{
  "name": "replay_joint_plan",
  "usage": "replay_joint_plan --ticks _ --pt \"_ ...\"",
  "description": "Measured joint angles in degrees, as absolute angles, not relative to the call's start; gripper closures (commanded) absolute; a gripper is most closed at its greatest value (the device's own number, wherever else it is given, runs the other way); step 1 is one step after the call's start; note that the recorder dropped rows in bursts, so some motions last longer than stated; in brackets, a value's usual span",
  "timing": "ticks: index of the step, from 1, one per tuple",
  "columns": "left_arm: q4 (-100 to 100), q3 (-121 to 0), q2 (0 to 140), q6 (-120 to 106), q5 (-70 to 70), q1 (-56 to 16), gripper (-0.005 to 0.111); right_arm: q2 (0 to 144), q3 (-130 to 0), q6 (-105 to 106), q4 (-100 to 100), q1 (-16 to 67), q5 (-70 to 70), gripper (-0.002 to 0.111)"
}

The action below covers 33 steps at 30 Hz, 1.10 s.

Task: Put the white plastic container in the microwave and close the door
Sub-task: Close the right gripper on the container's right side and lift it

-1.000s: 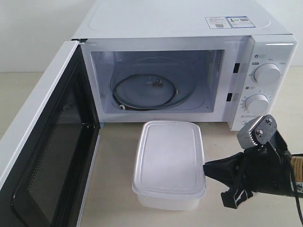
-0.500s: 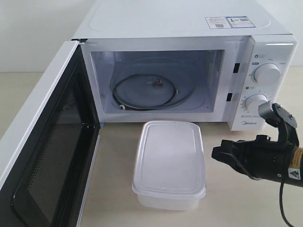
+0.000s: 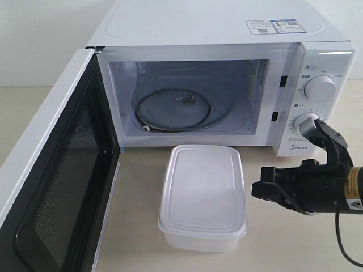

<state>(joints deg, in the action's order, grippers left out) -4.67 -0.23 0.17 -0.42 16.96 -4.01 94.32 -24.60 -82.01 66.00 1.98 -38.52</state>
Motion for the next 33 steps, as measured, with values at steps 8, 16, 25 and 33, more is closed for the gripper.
replay_joint_plan --ticks 8,16,25,33 --pt "-4.7 -0.2 0.2 -0.4 17.0 -4.0 0.102 87.8 -28.0 -105.2 87.1 1.9 -35.3 0.052" --pt "-4.7 -0.2 0.2 -0.4 17.0 -4.0 0.102 90.4 -28.5 -113.5 90.6 1.9 -39.2 0.052" --pt "-4.7 -0.2 0.2 -0.4 17.0 -4.0 0.102 97.6 -33.6 -113.4 88.5 1.9 -41.6 0.052" --pt "-4.7 -0.2 0.2 -0.4 17.0 -4.0 0.102 97.9 -35.9 -114.5 89.0 1.9 -41.8 0.052"
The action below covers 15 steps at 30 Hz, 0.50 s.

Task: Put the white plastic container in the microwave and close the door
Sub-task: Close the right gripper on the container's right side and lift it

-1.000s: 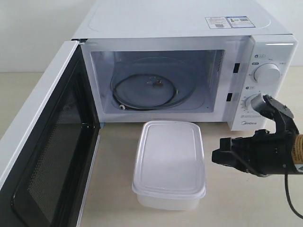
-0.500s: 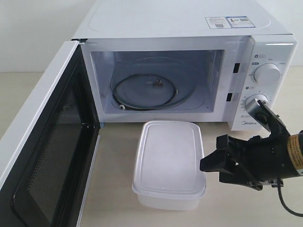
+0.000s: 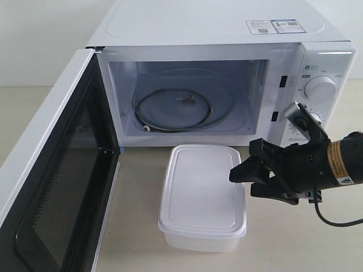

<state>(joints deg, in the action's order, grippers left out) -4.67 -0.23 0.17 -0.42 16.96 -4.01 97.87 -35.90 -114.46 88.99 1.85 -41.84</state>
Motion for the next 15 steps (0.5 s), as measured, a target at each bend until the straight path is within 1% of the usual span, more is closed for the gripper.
replay_joint_plan --ticks 4,13,15 --pt "-4.7 -0.2 0.2 -0.4 17.0 -4.0 0.102 98.6 -36.6 -114.7 89.8 1.9 -40.8 0.052" --pt "-4.7 -0.2 0.2 -0.4 17.0 -4.0 0.102 103.2 -39.0 -116.2 90.2 1.9 -45.2 0.052" --pt "-4.7 -0.2 0.2 -0.4 17.0 -4.0 0.102 103.7 -39.0 -116.4 90.2 1.9 -45.4 0.056"
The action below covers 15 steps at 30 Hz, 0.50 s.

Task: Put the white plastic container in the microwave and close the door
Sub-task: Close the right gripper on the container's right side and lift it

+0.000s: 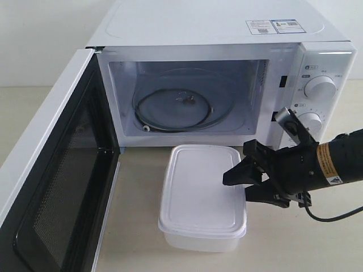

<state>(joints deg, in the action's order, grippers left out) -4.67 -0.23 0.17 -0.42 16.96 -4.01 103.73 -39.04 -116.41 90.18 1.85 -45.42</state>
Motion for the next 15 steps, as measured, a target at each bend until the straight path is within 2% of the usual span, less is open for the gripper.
replay_joint_plan --ticks 2,7,15 --pt "-4.7 -0.2 0.2 -0.4 17.0 -4.0 0.102 104.0 -39.0 -116.5 90.2 1.9 -45.4 0.066" --pt "-4.7 -0.2 0.2 -0.4 17.0 -4.0 0.102 104.0 -39.2 -116.7 90.2 1.9 -45.4 0.108" --pt "-4.7 -0.2 0.2 -0.4 17.0 -4.0 0.102 104.0 -39.2 -115.0 90.1 1.9 -45.6 0.108"
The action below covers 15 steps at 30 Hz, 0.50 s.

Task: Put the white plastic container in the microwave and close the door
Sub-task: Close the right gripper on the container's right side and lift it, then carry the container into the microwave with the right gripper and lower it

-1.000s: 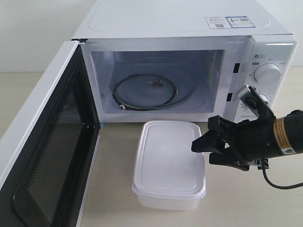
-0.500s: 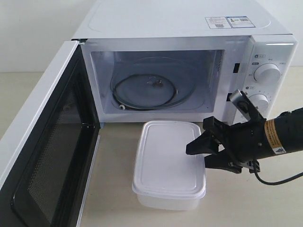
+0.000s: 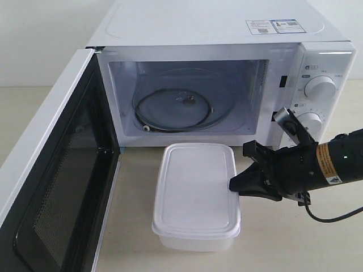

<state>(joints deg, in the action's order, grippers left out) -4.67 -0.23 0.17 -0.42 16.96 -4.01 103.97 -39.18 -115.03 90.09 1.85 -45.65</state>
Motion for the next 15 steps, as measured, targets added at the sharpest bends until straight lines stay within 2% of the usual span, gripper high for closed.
replay_joint_plan --ticks 15 --pt "-4.7 -0.2 0.2 -0.4 17.0 -4.0 0.102 103.9 -39.2 -107.9 86.9 3.2 -53.8 0.108"
